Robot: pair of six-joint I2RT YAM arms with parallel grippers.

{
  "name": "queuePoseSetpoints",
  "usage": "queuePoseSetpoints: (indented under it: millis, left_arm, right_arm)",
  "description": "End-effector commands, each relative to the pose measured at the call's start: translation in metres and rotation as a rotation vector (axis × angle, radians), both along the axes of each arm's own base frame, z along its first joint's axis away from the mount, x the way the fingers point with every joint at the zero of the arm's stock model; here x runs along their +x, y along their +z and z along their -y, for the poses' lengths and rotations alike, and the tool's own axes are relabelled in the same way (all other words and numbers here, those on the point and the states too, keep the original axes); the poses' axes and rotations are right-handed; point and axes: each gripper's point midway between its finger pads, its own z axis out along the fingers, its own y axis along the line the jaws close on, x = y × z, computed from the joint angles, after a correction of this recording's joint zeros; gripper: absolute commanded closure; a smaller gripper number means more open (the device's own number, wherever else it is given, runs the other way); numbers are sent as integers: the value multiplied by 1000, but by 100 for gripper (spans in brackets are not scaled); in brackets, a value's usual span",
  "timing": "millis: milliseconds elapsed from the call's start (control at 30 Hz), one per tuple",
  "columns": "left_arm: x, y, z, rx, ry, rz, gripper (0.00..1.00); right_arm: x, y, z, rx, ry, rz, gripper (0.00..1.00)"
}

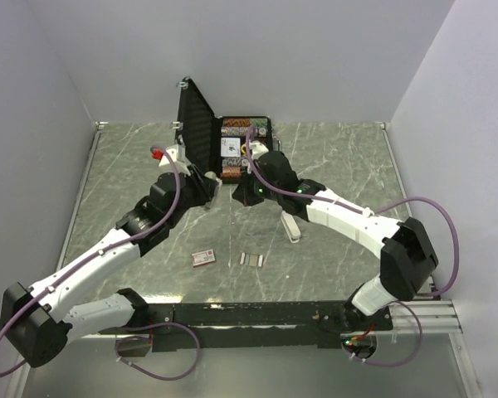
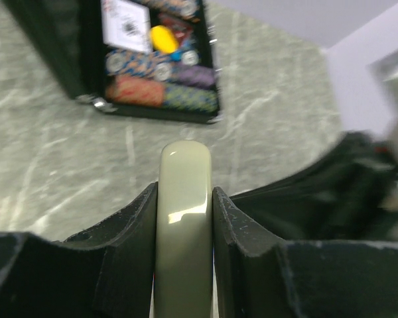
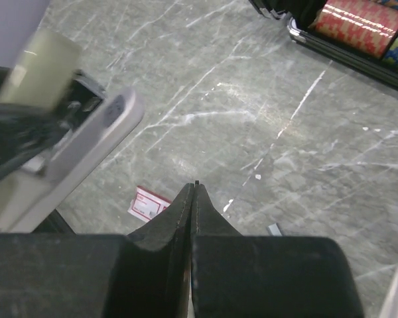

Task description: Unload the staples from the stapler

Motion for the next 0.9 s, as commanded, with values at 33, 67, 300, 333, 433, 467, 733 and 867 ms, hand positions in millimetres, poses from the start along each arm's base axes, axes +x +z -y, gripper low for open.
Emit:
queuePoseSetpoints:
  millis: [33,67,300,333,433,467,733,867]
  left_arm:
    - [5,-36,-26,186,91,-47,99]
    - [7,-46,-29,219,105,-72,99]
    - [27,-85,-29,299,163,-98,99]
    - [31,-90,-27,311,163,-86,100]
    - [41,-112,-21,341,153,-90,99]
    - [44,-119,-22,347,164,-98,99]
    - [60,-148,-21,373,195,-7,99]
    - [69,-168,-24,452,206,-28,100]
  right_arm:
    - [3,8,30,-10,-57,37,100]
    - [2,5,33,-9,-57,30,100]
    - [-2,-12,42,-2,-55,-16,100]
    - [-3,-12,40,8,-50,-17,100]
    - [-8,-16,36,32,-28,-41,100]
    - [-10,-17,35,37,-22,-49,100]
    - [-20,-22,29,60,27,-76,100]
    - [-23,-25,32,60,22,-79,100]
